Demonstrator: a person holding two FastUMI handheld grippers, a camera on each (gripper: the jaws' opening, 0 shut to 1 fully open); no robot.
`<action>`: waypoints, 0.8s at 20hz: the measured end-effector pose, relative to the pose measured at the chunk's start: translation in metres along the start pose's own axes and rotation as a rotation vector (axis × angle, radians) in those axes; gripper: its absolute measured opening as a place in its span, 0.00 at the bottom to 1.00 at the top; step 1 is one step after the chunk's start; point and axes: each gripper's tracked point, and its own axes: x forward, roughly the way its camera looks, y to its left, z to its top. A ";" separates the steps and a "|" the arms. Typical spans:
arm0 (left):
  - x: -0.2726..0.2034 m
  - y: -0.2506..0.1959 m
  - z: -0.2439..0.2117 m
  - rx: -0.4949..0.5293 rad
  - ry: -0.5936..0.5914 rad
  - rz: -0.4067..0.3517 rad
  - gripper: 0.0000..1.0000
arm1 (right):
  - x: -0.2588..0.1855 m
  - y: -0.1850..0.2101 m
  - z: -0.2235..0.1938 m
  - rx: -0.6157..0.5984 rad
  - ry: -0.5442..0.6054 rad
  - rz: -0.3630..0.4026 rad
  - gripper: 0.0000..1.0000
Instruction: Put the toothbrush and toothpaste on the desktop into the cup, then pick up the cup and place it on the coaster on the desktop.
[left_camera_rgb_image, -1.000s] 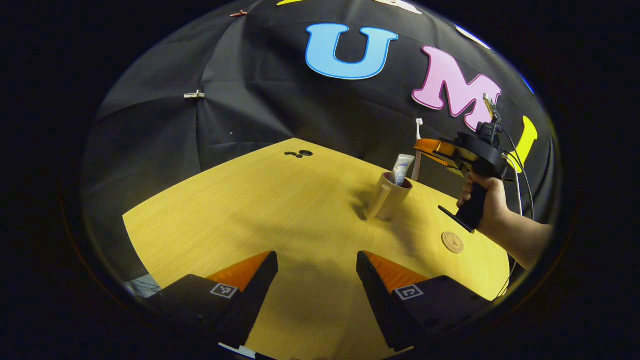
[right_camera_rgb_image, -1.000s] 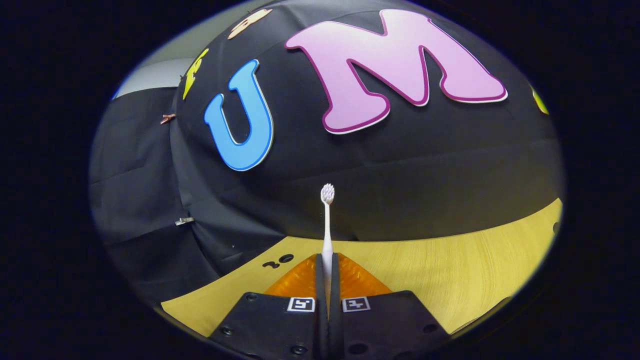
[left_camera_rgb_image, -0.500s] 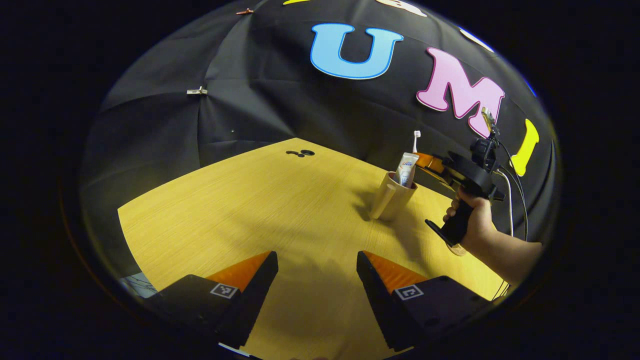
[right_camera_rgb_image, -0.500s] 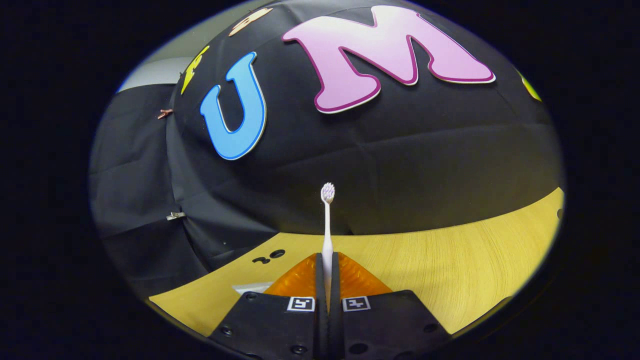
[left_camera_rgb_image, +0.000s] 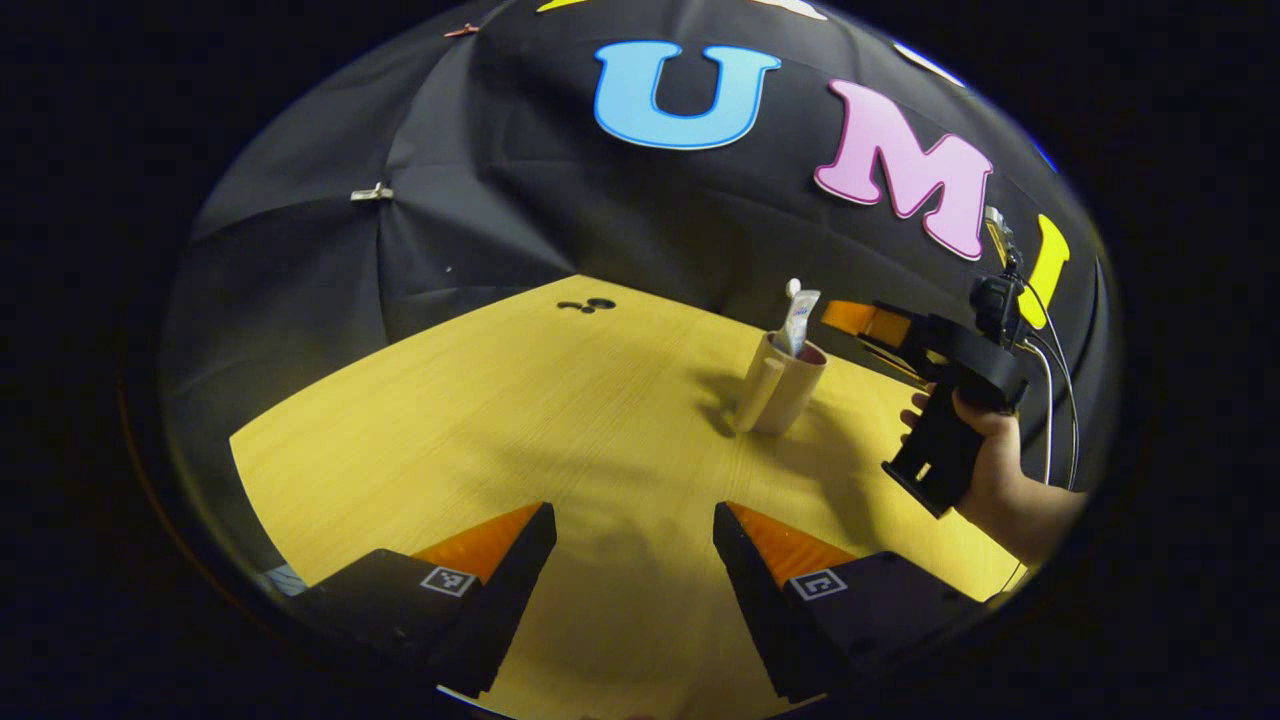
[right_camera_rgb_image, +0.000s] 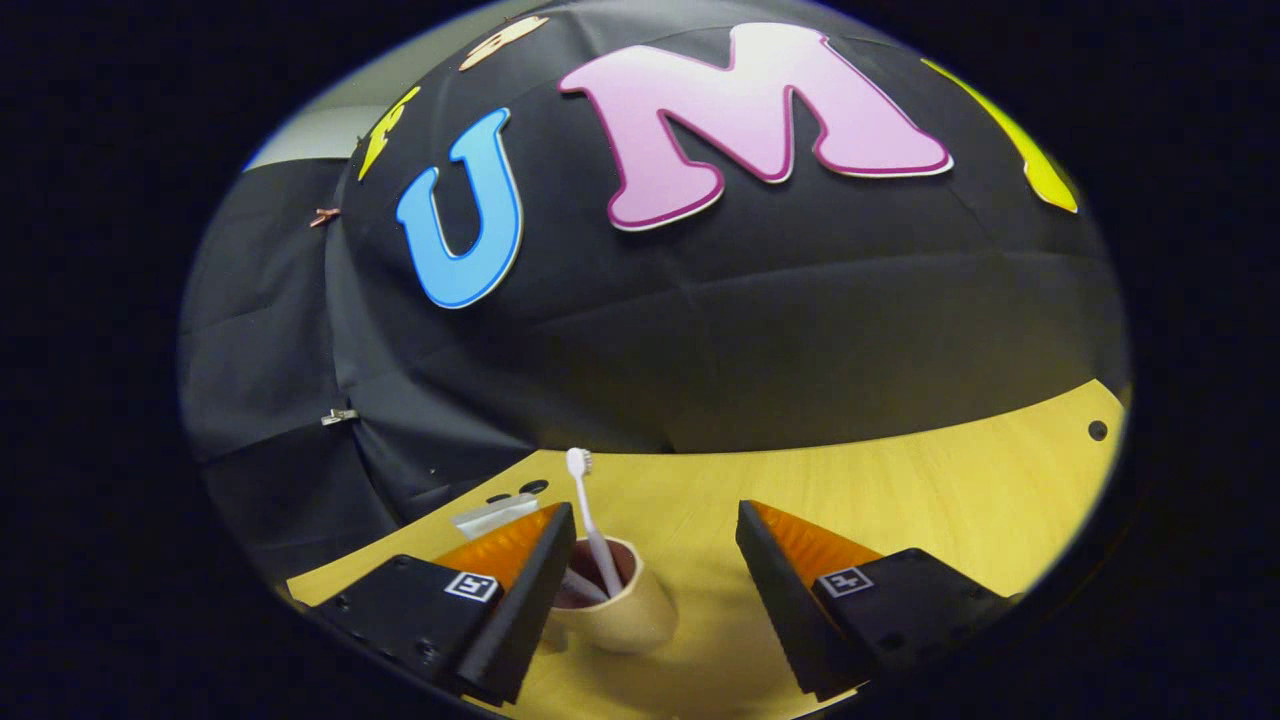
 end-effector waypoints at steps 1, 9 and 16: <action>0.003 -0.006 0.006 0.010 -0.006 -0.018 0.98 | -0.006 -0.010 0.007 -0.005 -0.009 -0.019 0.97; 0.047 -0.056 0.059 0.171 0.006 -0.206 0.97 | -0.067 -0.126 0.035 0.006 -0.003 -0.231 0.98; 0.110 -0.103 0.070 0.443 0.168 -0.417 0.98 | -0.155 -0.244 0.019 0.010 0.054 -0.449 0.98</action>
